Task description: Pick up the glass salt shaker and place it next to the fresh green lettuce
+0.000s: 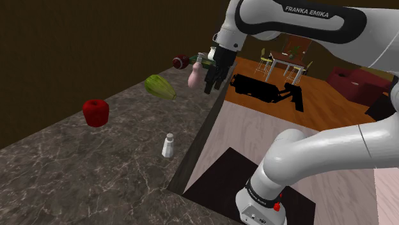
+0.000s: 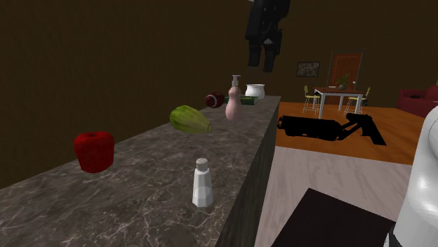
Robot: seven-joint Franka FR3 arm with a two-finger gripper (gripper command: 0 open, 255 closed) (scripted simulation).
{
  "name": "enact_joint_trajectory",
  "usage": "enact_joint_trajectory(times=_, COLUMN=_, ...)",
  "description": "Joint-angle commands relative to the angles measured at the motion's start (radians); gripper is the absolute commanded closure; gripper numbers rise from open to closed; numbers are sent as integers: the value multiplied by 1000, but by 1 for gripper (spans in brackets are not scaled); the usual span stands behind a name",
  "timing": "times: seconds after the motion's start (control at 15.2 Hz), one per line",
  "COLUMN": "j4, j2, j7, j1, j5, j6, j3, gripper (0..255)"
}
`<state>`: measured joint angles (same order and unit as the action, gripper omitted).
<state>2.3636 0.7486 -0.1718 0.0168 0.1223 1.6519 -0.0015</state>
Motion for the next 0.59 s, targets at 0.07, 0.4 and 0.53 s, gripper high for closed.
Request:
enact_joint_trajectory(times=0.07, j4=36, j2=5, j7=-7, j1=-8, j5=8, j6=40, j3=6, gripper=0)
enact_joint_trajectory(times=0.4, j4=197, j2=7, j7=-44, j1=-52, j5=53, j6=246, j3=38, gripper=0)
enact_joint_trajectory(times=0.53, j4=252, j2=-6, j7=-60, j1=-73, j5=73, j6=333, j3=52, gripper=0)
